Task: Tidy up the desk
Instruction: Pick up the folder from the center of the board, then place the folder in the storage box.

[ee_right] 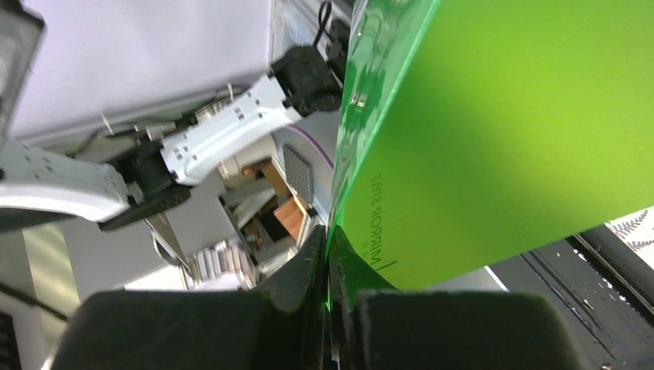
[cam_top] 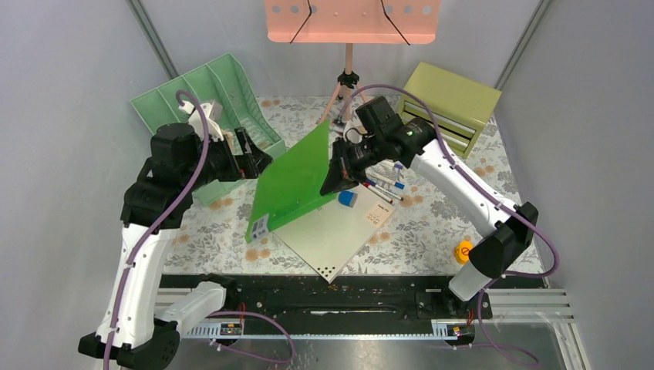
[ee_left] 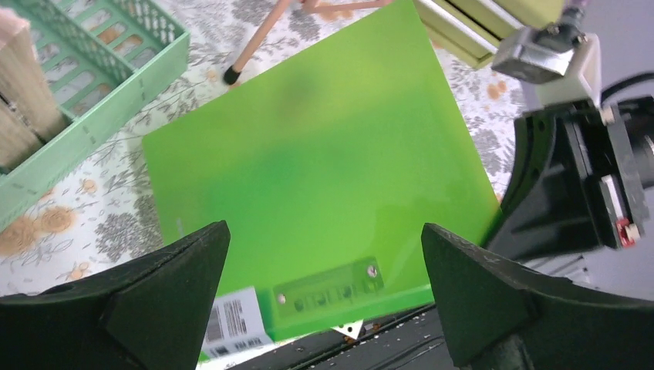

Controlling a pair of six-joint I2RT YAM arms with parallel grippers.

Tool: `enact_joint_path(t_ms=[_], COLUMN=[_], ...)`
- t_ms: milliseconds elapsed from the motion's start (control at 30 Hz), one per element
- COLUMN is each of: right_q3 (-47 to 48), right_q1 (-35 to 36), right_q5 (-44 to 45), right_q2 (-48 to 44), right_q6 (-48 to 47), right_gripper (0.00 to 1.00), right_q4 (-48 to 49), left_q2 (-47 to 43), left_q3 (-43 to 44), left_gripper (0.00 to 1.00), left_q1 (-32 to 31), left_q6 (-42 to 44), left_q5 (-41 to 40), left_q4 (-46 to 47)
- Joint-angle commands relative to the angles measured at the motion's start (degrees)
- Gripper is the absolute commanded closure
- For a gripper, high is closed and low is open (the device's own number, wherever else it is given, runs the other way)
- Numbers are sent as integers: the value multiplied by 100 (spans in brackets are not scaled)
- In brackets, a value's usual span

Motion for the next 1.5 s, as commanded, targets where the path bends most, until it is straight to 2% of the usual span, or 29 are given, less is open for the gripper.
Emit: enact_joint_path(t_ms=[0, 200, 333, 433, 667, 933, 1067, 1267, 1467], right_q3=[593, 1037, 1224, 1317, 1276, 1311, 1341, 1221, 1139], right_q1=[-213, -314, -368, -433, -529, -657, -717, -730, -725], right_q5=[331, 396, 386, 368, 300, 210, 67, -231, -354], right_q2=[-316, -284, -289, -321, -460, -515, -505, -560, -624], right_q6=[684, 840, 874, 873, 933, 981, 979, 959, 937], right_gripper=[100, 100, 100, 100, 100, 100, 100, 100, 99], right_q4=[-108, -375, -496, -572, -581, -582, -581, -577, -572], left_q2=[15, -31, 16, 77, 491, 1311, 1659, 1989, 1904], left_q3=[365, 274, 280, 355, 890, 1393, 1335, 963, 595], left_gripper=[2, 2, 2, 1, 1, 1, 1, 4, 23], left_q1=[-23, -399, -1005, -1692, -3309, -4620, -4967, -5169, -5170], left_q6=[143, 163, 132, 350, 979, 1655, 1855, 1770, 1615], left_q5=[622, 823, 438, 106, -1499, -3139, -3653, -4220, -4446], left_q4=[243, 339, 459, 509, 368, 202, 210, 288, 612])
